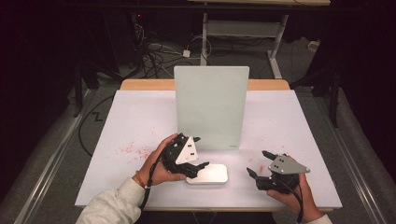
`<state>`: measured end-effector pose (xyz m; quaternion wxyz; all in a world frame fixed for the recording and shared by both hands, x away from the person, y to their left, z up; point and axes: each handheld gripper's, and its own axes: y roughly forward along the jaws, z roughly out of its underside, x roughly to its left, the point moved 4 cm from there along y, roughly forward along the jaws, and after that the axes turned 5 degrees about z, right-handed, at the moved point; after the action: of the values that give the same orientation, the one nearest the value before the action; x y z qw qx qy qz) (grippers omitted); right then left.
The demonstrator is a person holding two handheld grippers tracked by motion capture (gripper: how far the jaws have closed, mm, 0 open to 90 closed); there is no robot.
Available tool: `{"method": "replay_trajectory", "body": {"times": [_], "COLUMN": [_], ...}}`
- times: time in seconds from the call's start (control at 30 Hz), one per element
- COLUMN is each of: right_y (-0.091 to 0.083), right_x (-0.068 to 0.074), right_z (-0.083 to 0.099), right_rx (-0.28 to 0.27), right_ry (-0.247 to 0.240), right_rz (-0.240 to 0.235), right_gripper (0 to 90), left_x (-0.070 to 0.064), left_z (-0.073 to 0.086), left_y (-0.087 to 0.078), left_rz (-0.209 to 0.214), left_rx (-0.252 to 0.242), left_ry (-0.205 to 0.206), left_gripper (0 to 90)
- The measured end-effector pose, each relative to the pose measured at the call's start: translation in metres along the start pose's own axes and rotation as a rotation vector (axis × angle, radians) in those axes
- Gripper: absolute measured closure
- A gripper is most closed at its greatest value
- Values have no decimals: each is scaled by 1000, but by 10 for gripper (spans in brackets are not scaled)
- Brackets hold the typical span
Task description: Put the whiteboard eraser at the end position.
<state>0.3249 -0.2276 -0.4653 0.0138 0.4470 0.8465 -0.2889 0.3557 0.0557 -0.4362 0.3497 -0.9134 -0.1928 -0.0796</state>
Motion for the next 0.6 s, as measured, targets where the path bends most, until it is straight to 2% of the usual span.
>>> {"method": "replay_trajectory", "body": {"times": [0.3,0.37,0.53,0.6], "right_y": [-3,-3,-4,-5], "right_x": [1,1,0,0], "right_z": [-3,-4,-4,-5], "right_rx": [-32,-36,-44,-47], "right_ry": [-6,-5,-7,-9], "right_rz": [14,11,20,21], "right_gripper": [227,227,227,227], "left_x": [5,6,13,15], "left_z": [2,3,4,5], "left_y": [-4,-4,-7,-10], "left_rz": [-67,-94,-178,-186], "left_rx": [-8,-8,-19,-34], "left_ry": [-17,-20,-74,-84], "left_gripper": [189,188,188,188]}}
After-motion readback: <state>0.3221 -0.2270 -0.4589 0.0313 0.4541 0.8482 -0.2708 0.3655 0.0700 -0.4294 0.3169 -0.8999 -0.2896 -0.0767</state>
